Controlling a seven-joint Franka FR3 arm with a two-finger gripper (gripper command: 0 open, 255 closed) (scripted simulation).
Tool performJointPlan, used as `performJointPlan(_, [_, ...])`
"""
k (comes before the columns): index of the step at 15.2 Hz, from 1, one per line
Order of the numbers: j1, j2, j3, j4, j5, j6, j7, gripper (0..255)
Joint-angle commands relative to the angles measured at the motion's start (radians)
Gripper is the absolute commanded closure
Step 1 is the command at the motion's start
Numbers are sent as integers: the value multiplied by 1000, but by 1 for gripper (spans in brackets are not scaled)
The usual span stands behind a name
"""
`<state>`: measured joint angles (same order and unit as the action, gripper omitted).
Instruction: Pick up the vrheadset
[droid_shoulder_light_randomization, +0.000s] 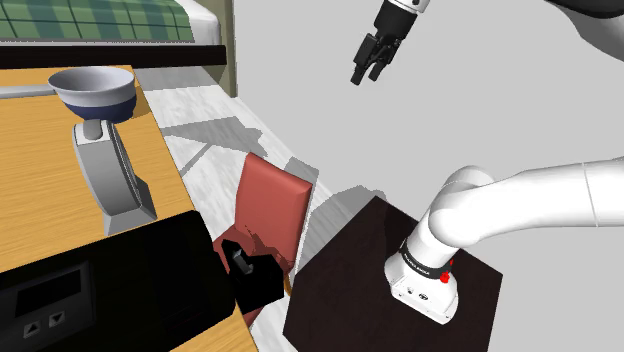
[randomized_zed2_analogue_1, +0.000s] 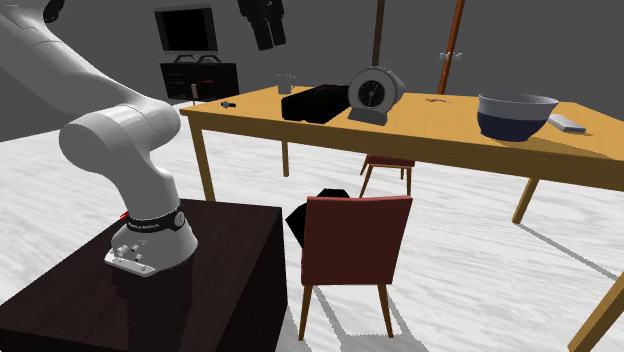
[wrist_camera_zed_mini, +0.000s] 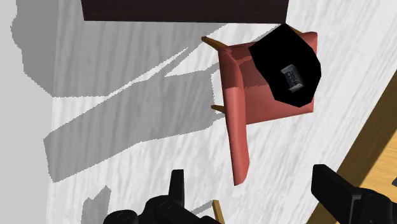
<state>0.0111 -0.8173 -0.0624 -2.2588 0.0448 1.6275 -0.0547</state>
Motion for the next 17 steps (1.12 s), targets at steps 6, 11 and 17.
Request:
performJointPlan(6, [33, 73, 39, -79, 38, 96, 15, 0])
performJointPlan(11, [69, 166, 78, -140, 78, 195, 26, 0])
performJointPlan(17, [116, 307, 125, -184, 128, 316, 35, 0])
